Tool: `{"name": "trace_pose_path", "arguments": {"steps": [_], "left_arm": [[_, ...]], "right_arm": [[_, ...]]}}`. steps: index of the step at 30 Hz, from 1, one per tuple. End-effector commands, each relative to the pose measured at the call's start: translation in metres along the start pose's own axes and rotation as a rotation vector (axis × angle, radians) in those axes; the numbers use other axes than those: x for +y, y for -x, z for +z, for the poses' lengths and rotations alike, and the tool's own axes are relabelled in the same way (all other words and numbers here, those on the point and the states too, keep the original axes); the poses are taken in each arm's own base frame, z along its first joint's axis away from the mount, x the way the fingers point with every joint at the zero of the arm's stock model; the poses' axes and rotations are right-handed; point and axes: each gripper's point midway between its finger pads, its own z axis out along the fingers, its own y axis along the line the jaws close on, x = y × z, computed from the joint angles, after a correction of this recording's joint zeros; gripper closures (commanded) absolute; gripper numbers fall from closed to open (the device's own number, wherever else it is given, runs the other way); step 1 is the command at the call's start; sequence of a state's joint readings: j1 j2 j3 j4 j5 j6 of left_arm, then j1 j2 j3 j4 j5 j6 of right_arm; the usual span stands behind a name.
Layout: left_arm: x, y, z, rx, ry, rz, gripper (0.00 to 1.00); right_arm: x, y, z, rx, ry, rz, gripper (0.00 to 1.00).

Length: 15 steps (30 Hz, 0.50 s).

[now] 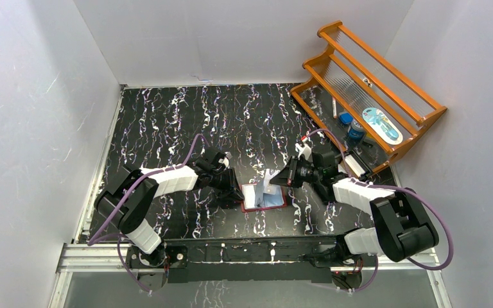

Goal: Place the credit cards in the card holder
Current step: Flip the card slot in the card holder.

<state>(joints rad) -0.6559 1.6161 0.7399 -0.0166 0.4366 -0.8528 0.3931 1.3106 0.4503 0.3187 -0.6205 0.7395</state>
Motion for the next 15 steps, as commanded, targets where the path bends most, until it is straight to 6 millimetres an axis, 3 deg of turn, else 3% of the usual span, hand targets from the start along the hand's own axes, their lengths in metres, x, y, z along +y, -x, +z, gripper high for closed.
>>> {"name": "trace_pose_path", "arguments": {"steps": [1, 9, 15], "left_arm": [[0.003, -0.008, 0.003, 0.034, 0.031, 0.002, 0.80], [-0.001, -0.008, 0.002, 0.033, 0.022, 0.000, 0.80], [-0.002, -0.009, -0.001, 0.023, 0.019, -0.008, 0.79]], "right_arm": [[0.022, 0.018, 0.005, -0.045, 0.091, -0.019, 1.00], [0.031, 0.008, 0.027, 0.005, 0.102, -0.019, 1.00], [0.025, -0.001, 0.035, 0.038, 0.073, -0.015, 1.00]]}}
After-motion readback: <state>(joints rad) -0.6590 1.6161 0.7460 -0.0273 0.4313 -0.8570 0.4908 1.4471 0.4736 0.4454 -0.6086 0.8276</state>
